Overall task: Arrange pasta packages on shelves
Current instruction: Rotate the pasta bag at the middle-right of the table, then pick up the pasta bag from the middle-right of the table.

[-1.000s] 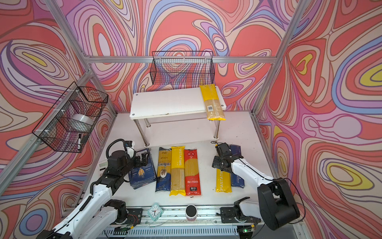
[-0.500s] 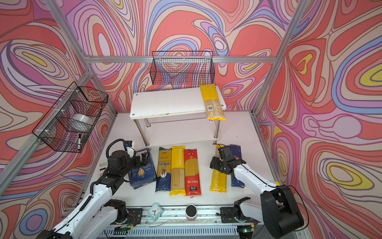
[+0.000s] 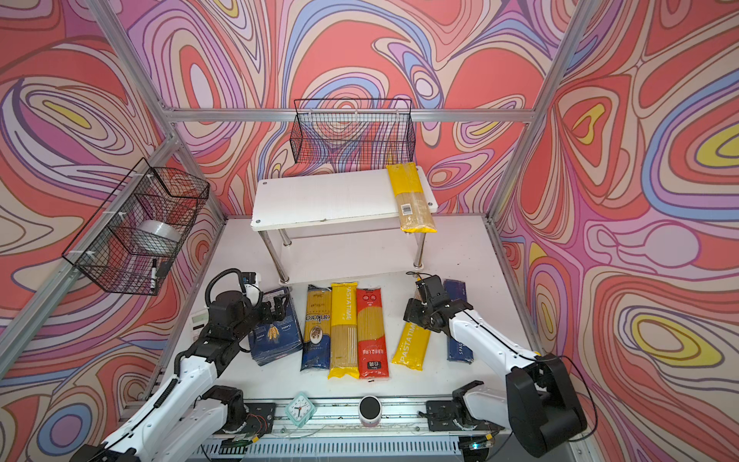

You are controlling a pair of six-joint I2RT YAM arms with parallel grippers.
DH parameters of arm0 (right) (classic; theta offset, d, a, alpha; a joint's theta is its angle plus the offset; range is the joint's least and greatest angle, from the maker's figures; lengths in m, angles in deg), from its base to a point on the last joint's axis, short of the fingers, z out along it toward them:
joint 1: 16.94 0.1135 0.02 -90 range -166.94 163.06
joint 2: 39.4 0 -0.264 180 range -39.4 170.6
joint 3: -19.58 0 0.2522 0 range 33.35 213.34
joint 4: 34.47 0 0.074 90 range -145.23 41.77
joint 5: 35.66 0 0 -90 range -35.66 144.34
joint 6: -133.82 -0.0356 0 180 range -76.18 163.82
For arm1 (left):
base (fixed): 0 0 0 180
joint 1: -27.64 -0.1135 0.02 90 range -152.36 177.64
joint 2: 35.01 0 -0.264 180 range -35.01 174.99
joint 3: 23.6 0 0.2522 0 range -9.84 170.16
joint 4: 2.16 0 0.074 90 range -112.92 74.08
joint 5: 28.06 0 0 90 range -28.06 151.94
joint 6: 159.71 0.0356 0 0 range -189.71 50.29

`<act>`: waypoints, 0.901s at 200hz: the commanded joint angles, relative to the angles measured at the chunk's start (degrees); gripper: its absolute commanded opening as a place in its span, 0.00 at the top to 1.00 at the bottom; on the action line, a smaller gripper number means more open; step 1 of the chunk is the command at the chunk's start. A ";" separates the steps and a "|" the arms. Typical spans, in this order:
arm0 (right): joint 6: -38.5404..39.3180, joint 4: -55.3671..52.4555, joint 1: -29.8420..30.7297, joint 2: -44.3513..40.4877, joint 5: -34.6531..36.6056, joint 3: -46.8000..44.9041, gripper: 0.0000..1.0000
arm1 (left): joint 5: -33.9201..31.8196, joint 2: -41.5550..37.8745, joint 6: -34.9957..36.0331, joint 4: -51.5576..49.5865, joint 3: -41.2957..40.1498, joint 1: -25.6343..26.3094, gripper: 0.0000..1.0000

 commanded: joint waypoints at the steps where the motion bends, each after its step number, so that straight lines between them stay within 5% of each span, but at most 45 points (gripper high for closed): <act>1: -0.91 -6.71 0.27 0.51 7.56 2.26 0.26 | -0.48 -0.47 -0.84 0.37 -0.79 0.44 0.00; 92: -0.29 -0.62 1.03 2.41 1.26 -1.45 0.18 | -0.01 -0.38 -0.58 0.50 -0.79 0.44 0.00; 114: -0.99 -0.86 1.03 3.05 2.02 -1.68 0.10 | 0.00 -0.29 -0.58 0.50 -0.82 0.48 0.00; 180: -2.58 0.53 1.15 6.72 4.87 -3.06 0.08 | -0.11 -0.28 -0.67 0.51 -0.73 0.46 0.00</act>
